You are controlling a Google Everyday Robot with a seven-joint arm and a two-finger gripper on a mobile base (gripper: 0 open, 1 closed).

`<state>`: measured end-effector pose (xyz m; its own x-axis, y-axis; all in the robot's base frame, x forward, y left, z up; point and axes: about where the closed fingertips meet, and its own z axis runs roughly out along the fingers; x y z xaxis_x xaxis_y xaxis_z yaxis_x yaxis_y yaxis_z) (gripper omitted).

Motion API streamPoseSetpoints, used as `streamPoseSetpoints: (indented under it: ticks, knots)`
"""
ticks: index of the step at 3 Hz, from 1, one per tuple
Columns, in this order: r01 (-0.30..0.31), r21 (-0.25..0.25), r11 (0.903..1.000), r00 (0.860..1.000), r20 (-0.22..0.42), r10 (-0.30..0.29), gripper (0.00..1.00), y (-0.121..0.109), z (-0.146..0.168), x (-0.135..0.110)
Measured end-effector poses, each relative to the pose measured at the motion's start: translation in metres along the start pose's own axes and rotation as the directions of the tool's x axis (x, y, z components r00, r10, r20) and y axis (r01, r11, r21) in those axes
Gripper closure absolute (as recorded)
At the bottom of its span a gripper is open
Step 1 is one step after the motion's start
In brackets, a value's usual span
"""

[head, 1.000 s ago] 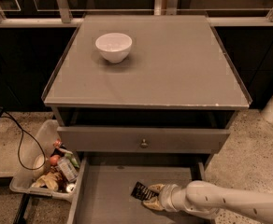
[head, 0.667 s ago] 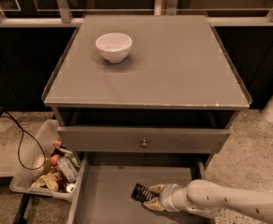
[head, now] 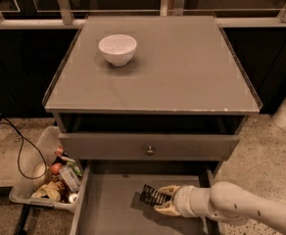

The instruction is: Pick rxbar chocolate from middle drawer and place on counter

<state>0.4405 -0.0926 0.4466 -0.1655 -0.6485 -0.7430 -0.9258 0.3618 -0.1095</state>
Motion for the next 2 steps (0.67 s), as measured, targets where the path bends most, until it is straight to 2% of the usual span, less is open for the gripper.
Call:
streamPoseSetpoints:
  ticks: [1, 2]
  knots:
    - [0.034, 0.021, 0.9992, 0.999, 0.029, -0.035, 1.00, -0.007, -0.046, -0.032]
    - [0.056, 0.040, 0.9976, 0.998, 0.026, -0.057, 1.00, -0.019, -0.094, -0.066]
